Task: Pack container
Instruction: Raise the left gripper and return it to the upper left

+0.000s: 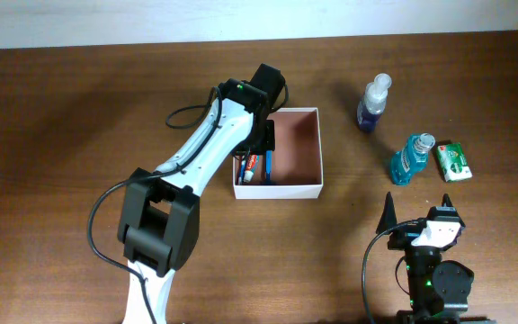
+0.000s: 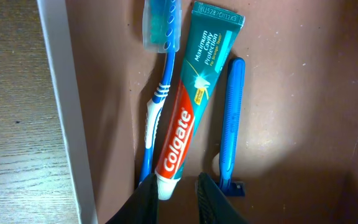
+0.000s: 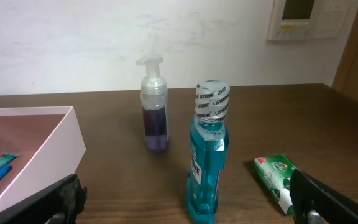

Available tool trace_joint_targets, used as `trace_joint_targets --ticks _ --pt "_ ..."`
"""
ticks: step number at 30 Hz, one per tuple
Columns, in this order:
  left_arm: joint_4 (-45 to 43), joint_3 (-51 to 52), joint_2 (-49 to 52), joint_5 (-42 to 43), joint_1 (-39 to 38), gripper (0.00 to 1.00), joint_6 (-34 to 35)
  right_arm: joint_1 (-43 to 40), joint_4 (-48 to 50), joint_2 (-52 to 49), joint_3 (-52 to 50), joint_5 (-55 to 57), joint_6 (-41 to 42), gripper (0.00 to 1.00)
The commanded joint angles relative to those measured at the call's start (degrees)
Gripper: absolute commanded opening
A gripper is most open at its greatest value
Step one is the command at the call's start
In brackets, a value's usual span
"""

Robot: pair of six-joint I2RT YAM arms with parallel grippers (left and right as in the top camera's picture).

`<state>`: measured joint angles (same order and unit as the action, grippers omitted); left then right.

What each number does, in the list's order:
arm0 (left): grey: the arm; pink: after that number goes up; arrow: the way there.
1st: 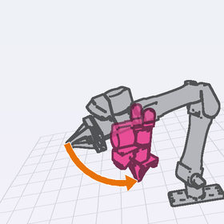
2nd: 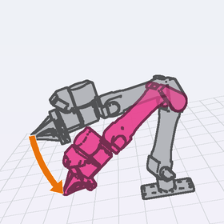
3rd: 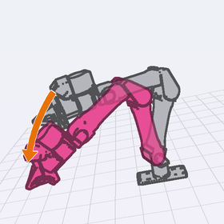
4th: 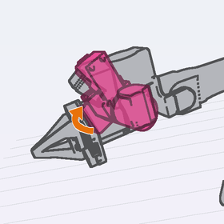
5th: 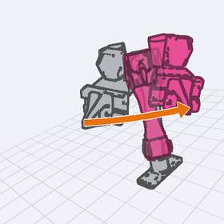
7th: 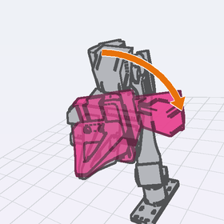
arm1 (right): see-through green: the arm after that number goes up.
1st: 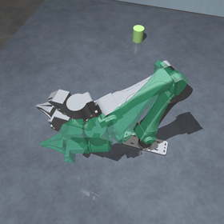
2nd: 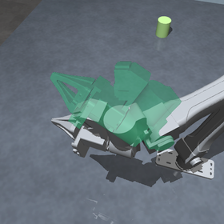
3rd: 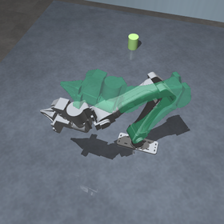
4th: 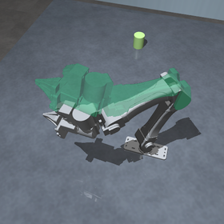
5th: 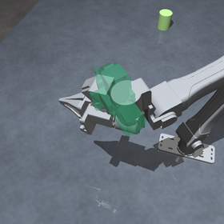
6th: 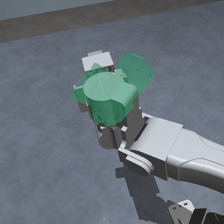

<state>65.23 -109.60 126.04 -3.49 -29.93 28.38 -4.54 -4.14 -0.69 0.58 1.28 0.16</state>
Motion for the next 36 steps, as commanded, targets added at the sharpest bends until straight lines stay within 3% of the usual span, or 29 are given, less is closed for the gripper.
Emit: trace_joint_targets --ticks 1,6,12,15,16,17,20,26,32,36 --pt "-0.1 -0.2 0.0 -0.4 0.1 0.22 -0.4 -0.4 -0.4 0.3 -0.3 0.5 0.1 0.98" --pt "4.0 -8.0 -0.1 0.3 0.1 0.32 -6.5 -0.4 -0.4 0.3 -0.3 0.5 0.1 0.98" --pt "14.8 -25.2 -0.1 -0.3 0.1 0.38 -10.4 -0.4 -0.4 0.3 -0.3 0.5 0.1 0.99" --pt "22.8 -36.3 -0.1 -8.3 0.7 0.43 -10.3 -0.4 -0.4 0.3 -0.3 0.5 0.1 0.99" --pt "24.3 -38.2 -0.1 -10.7 1.1 0.84 -10.3 -0.4 -0.4 0.3 -0.3 0.5 0.1 0.98" --pt "25.8 -40.0 -0.1 -13.4 1.6 1.00 -10.3 -0.4 -0.4 0.3 -0.3 0.5 0.1 0.98" --pt "28.2 -42.5 -0.1 -17.7 4.3 1.00 -10.3 -0.4 -0.4 0.3 -0.3 0.5 0.1 0.98" --pt "29.8 -42.4 0.0 -18.1 14.6 1.00 -9.8 -0.4 -0.4 0.3 -0.3 0.5 0.1 0.98" --pt "30.4 -42.4 0.0 -5.9 27.6 1.00 -10.1 -0.4 -0.4 0.3 -0.3 0.5 0.1 0.98" --pt "30.0 -42.4 0.0 5.0 33.7 1.00 -15.4 -0.4 -0.4 0.3 -0.3 0.5 0.1 0.98"
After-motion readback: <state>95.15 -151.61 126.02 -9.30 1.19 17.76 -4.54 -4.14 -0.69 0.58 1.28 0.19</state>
